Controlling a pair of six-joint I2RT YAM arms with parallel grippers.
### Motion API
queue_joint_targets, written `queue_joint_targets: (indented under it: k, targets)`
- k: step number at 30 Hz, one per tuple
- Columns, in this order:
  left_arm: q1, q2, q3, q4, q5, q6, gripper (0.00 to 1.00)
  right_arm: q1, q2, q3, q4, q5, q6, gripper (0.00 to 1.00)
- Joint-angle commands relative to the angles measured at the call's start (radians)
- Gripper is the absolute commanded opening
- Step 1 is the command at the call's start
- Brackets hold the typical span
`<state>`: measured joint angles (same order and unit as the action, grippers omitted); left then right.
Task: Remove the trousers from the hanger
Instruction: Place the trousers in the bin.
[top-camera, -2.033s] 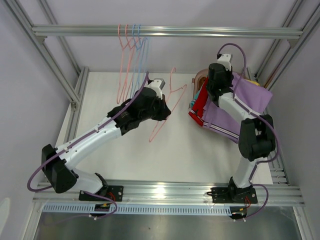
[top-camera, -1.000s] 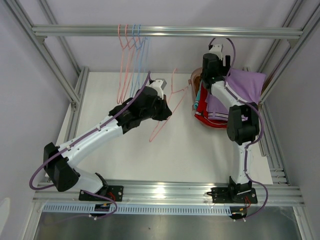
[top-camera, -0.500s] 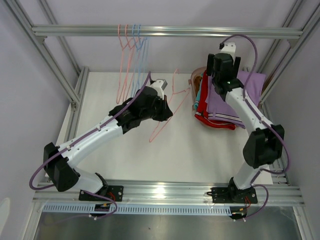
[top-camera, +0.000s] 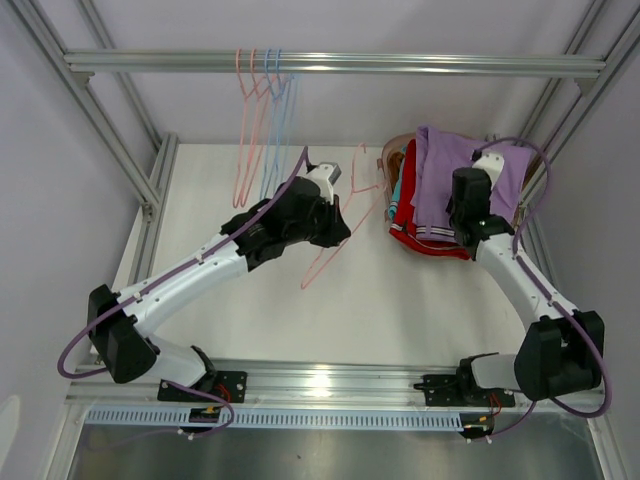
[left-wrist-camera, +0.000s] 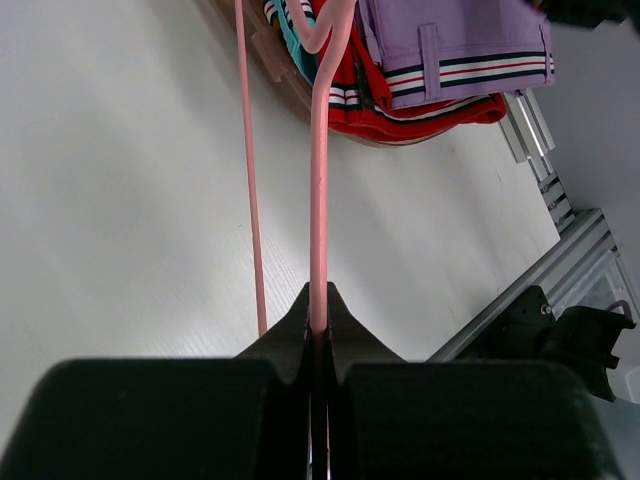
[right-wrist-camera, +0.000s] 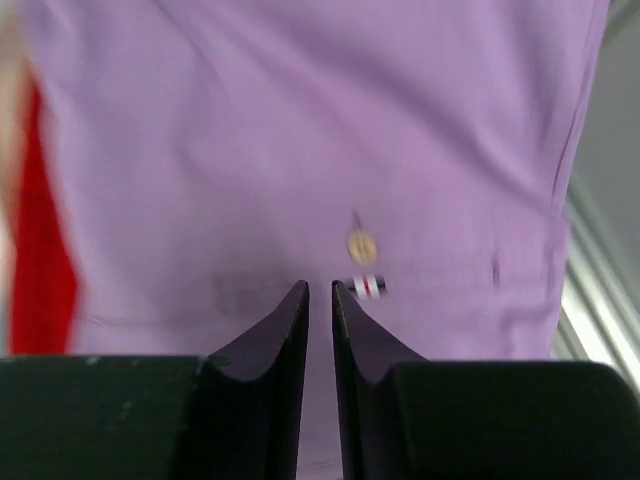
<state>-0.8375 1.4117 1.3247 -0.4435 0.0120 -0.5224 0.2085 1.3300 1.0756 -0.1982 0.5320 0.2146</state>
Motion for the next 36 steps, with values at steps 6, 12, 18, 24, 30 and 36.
queue_joint_targets:
  k: [6,12,18,24,30,36]
  targets:
    - [-0.025,-0.039,0.034,0.035,-0.003,0.019,0.0,-0.031,0.144,-0.129,-0.053,-0.033,0.124,0.21]
    - [-0.029,-0.033,0.034,0.035,-0.007,0.027,0.0,-0.032,0.141,-0.053,-0.085,-0.053,0.121,0.26]
    - [-0.031,-0.03,0.041,0.032,-0.007,0.028,0.01,-0.032,0.109,0.222,-0.188,-0.056,0.045,0.29]
    - [-0.031,-0.045,0.041,0.031,-0.032,0.044,0.01,-0.044,0.221,0.368,-0.179,-0.069,0.019,0.3]
    - [-0.029,-0.059,0.047,0.028,-0.053,0.056,0.01,-0.084,0.461,0.437,-0.132,-0.191,0.046,0.3]
    - [-0.031,-0.057,0.048,0.029,-0.038,0.061,0.01,-0.116,0.727,0.569,-0.216,-0.34,0.086,0.29]
